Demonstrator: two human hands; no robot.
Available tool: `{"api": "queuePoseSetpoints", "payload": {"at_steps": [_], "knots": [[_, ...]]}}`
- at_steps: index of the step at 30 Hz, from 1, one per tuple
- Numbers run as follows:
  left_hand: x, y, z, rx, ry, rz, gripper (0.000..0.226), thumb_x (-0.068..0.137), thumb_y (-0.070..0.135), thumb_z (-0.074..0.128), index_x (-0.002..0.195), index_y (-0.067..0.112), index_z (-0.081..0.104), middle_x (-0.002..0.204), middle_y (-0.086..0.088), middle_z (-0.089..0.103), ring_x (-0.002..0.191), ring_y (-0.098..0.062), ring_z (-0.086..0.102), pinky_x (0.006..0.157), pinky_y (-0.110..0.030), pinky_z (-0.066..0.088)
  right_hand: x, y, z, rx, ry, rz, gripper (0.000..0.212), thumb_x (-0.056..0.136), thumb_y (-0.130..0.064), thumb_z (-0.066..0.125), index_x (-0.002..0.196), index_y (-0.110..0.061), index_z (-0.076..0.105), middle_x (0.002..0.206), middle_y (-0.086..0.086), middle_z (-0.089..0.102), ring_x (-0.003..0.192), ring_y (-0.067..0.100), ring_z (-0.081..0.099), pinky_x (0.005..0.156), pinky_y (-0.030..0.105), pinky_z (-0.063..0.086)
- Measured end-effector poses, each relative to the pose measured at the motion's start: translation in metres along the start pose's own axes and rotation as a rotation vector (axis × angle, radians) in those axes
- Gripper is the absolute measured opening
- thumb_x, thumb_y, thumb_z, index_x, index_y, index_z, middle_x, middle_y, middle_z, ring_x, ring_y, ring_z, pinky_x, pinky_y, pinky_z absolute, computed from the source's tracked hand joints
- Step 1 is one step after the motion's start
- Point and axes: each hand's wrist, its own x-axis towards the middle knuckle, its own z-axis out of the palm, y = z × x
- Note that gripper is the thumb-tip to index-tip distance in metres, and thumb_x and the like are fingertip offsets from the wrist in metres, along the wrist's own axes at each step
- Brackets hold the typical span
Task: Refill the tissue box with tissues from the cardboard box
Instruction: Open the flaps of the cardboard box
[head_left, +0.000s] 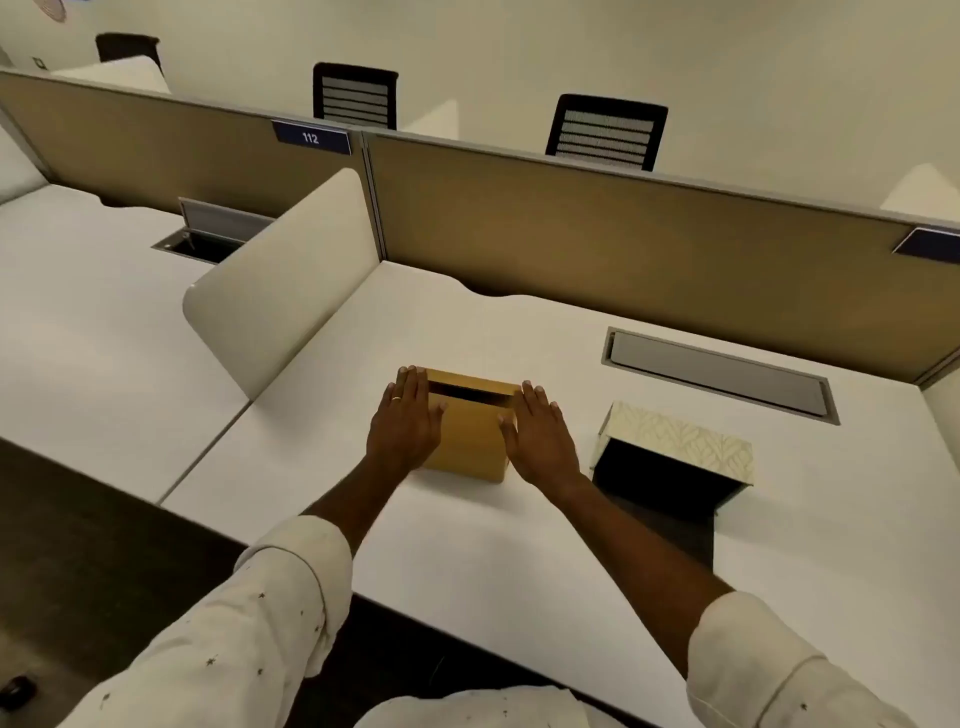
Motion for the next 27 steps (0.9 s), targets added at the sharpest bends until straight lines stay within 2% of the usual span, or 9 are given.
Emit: {"api": "queuePoseSetpoints", "payload": {"at_steps": [8, 12, 15, 18, 21, 25, 27], "knots": [[-0.007, -0.028, 0.021, -0.067, -0.097, -0.061, 0.063, 0.106, 0.038, 0.025, 0.154, -0.002, 0.017, 0.163, -0.021, 0.020, 0.153, -0.031, 0.013, 0.124, -0.043, 0.015, -0.001, 0.004, 0.021, 0.072, -0.122, 0.047, 0.062, 0.108, -0.043, 0.033, 0.156, -0.005, 0.028, 0.169, 0.014, 0.020, 0.156, 0.028, 0.020, 0.128, 0.043, 0.017], [-0.005, -0.037, 0.029, -0.143, -0.117, -0.101, 0.064, 0.106, 0.038, 0.025, 0.155, -0.002, 0.015, 0.163, -0.020, 0.017, 0.153, -0.031, 0.012, 0.123, -0.044, 0.017, 0.003, -0.004, 0.024, 0.196, -0.151, 0.098, 0.066, 0.107, -0.045, 0.036, 0.158, -0.004, 0.023, 0.167, 0.015, 0.024, 0.153, 0.032, 0.029, 0.126, 0.045, 0.021], [0.000, -0.039, 0.030, -0.336, -0.093, -0.113, 0.064, 0.106, 0.040, 0.029, 0.155, 0.001, 0.016, 0.162, -0.019, 0.023, 0.151, -0.033, 0.019, 0.121, -0.046, 0.023, 0.005, -0.010, 0.026, 0.287, -0.105, 0.125, 0.067, 0.107, -0.045, 0.039, 0.158, -0.004, 0.024, 0.164, 0.014, 0.032, 0.150, 0.032, 0.035, 0.123, 0.045, 0.028], [0.000, -0.046, 0.031, -0.556, -0.041, -0.157, 0.064, 0.105, 0.043, 0.033, 0.156, 0.006, 0.018, 0.152, -0.017, 0.036, 0.141, -0.035, 0.035, 0.108, -0.049, 0.038, 0.001, -0.016, 0.029, 0.359, -0.022, 0.157, 0.066, 0.106, -0.045, 0.043, 0.156, -0.006, 0.029, 0.161, 0.013, 0.039, 0.147, 0.030, 0.039, 0.118, 0.040, 0.036], [-0.002, -0.056, 0.033, -0.645, 0.000, -0.143, 0.061, 0.105, 0.043, 0.033, 0.154, 0.010, 0.023, 0.144, -0.012, 0.042, 0.135, -0.031, 0.040, 0.103, -0.047, 0.041, -0.008, -0.019, 0.034, 0.345, 0.039, 0.139, 0.063, 0.105, -0.044, 0.046, 0.156, -0.009, 0.032, 0.161, 0.011, 0.039, 0.146, 0.029, 0.042, 0.114, 0.038, 0.040], [-0.008, -0.063, 0.037, -0.736, 0.065, -0.122, 0.051, 0.105, 0.043, 0.035, 0.147, 0.015, 0.035, 0.142, -0.005, 0.045, 0.135, -0.022, 0.040, 0.100, -0.034, 0.039, -0.019, -0.018, 0.041, 0.311, 0.133, 0.086, 0.055, 0.103, -0.035, 0.053, 0.151, -0.010, 0.039, 0.155, 0.011, 0.045, 0.136, 0.029, 0.052, 0.102, 0.032, 0.047], [-0.017, -0.065, 0.039, -0.768, 0.106, -0.107, 0.046, 0.104, 0.043, 0.037, 0.143, 0.018, 0.039, 0.141, 0.000, 0.047, 0.134, -0.013, 0.040, 0.100, -0.027, 0.036, -0.028, -0.017, 0.046, 0.316, 0.157, 0.075, 0.054, 0.103, -0.031, 0.054, 0.150, -0.009, 0.040, 0.154, 0.011, 0.047, 0.136, 0.028, 0.052, 0.104, 0.029, 0.046]]}}
